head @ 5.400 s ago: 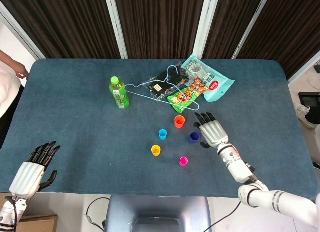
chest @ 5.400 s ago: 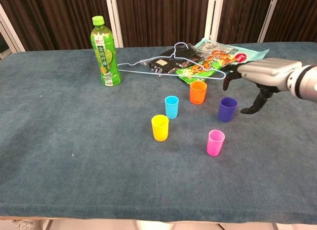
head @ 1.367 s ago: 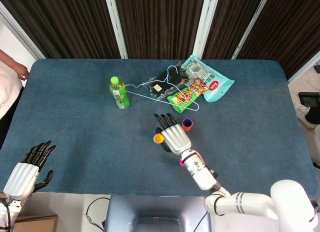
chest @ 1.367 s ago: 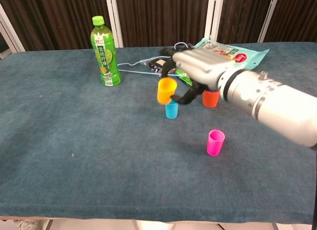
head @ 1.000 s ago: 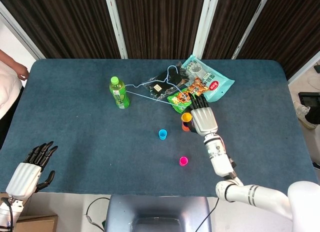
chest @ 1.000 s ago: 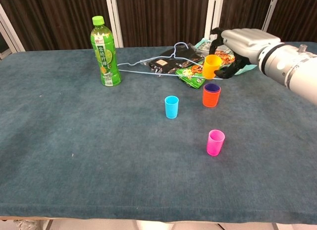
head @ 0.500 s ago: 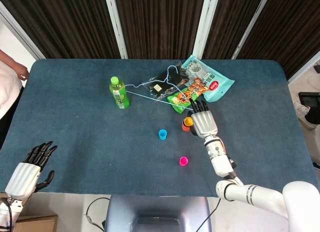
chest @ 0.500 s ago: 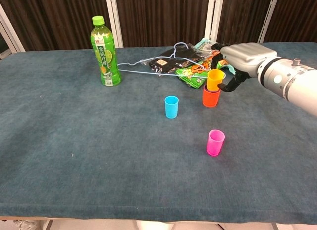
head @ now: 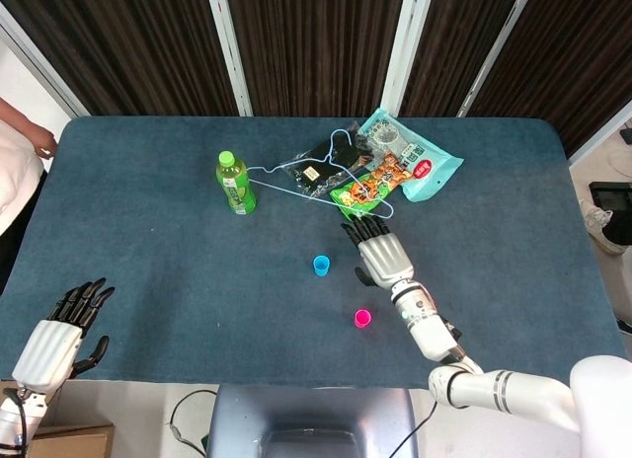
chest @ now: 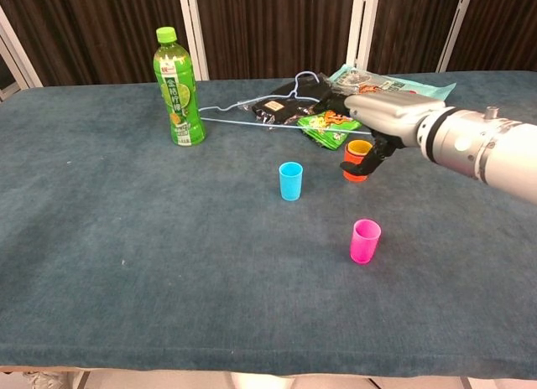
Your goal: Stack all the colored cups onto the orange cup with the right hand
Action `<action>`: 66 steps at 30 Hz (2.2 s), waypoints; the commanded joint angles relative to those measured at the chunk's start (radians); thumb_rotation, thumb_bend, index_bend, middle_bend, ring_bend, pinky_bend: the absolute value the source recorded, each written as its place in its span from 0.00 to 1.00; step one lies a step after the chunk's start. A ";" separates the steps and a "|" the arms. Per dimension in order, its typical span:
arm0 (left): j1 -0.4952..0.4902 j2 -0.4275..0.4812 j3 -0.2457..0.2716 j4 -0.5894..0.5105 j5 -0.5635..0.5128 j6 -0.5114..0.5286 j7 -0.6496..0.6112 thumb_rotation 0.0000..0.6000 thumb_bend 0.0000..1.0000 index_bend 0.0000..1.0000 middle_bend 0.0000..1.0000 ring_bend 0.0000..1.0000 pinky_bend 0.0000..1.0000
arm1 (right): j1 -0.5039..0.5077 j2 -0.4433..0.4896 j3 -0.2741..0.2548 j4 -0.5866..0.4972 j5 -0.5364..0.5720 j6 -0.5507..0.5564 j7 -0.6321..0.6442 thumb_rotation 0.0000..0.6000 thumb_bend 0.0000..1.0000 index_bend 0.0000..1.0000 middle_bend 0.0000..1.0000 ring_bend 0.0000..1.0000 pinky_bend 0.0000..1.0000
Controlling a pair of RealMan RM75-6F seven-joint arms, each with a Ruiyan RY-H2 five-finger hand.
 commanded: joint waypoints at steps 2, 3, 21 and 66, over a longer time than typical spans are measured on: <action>0.001 -0.001 0.000 0.000 0.001 0.002 0.003 1.00 0.46 0.00 0.00 0.01 0.12 | 0.033 -0.049 -0.013 0.026 0.002 -0.022 -0.031 1.00 0.49 0.24 0.00 0.00 0.00; 0.001 0.000 0.000 0.000 0.001 0.003 0.002 1.00 0.46 0.00 0.00 0.01 0.12 | 0.044 -0.069 -0.011 0.044 0.013 -0.025 -0.044 1.00 0.49 0.26 0.00 0.00 0.00; 0.007 0.008 -0.002 0.001 -0.006 0.012 -0.013 1.00 0.45 0.00 0.00 0.01 0.12 | 0.121 -0.224 0.035 0.243 0.082 -0.064 -0.029 1.00 0.49 0.51 0.00 0.00 0.00; -0.005 -0.002 0.004 0.001 0.001 -0.013 0.003 1.00 0.46 0.00 0.00 0.01 0.12 | -0.009 -0.034 0.022 0.160 0.026 0.025 0.068 1.00 0.49 0.38 0.04 0.00 0.00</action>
